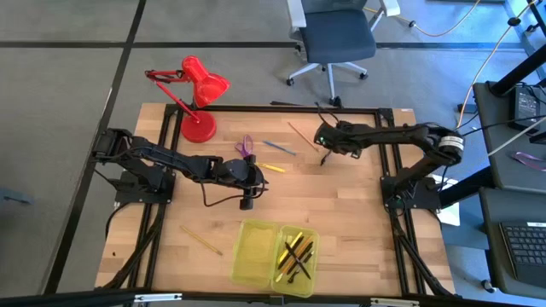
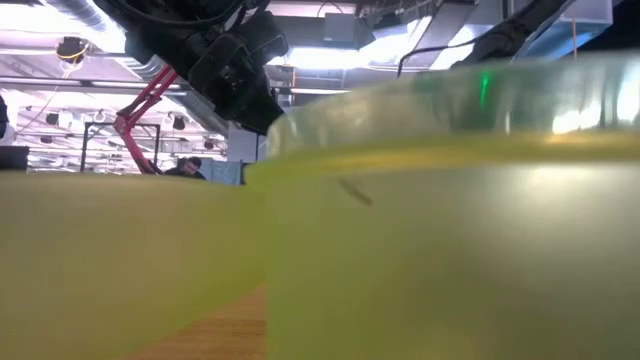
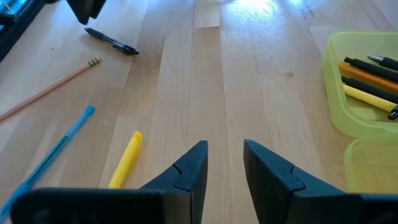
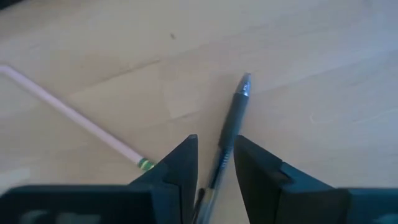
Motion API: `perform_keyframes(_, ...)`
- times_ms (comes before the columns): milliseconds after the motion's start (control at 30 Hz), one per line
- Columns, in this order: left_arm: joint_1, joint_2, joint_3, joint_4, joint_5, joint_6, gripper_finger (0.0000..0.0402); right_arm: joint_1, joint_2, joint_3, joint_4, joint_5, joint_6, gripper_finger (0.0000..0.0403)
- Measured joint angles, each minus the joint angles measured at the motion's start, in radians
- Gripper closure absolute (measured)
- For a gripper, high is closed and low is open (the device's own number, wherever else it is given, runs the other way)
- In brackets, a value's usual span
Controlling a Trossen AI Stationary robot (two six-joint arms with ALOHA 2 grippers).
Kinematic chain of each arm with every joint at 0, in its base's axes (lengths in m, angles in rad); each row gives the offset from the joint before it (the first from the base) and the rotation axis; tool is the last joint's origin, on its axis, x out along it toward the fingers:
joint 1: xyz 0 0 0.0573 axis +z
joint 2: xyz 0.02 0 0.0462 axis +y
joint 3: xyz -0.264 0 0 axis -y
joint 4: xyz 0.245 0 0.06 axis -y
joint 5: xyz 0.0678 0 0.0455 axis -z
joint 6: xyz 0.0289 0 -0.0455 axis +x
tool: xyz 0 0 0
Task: Pick & place school supplies into a supply box
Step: Put the black pen into the yellow supply box
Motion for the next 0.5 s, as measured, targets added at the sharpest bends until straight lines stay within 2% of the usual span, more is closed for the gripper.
perform_keyframes(500, 0.0, 0.0, 0.0, -0.004, 0.001, 0.0, 0.0304, 0.0, 0.133, 0.002, 0.05, -0.051, 0.083, 0.0295)
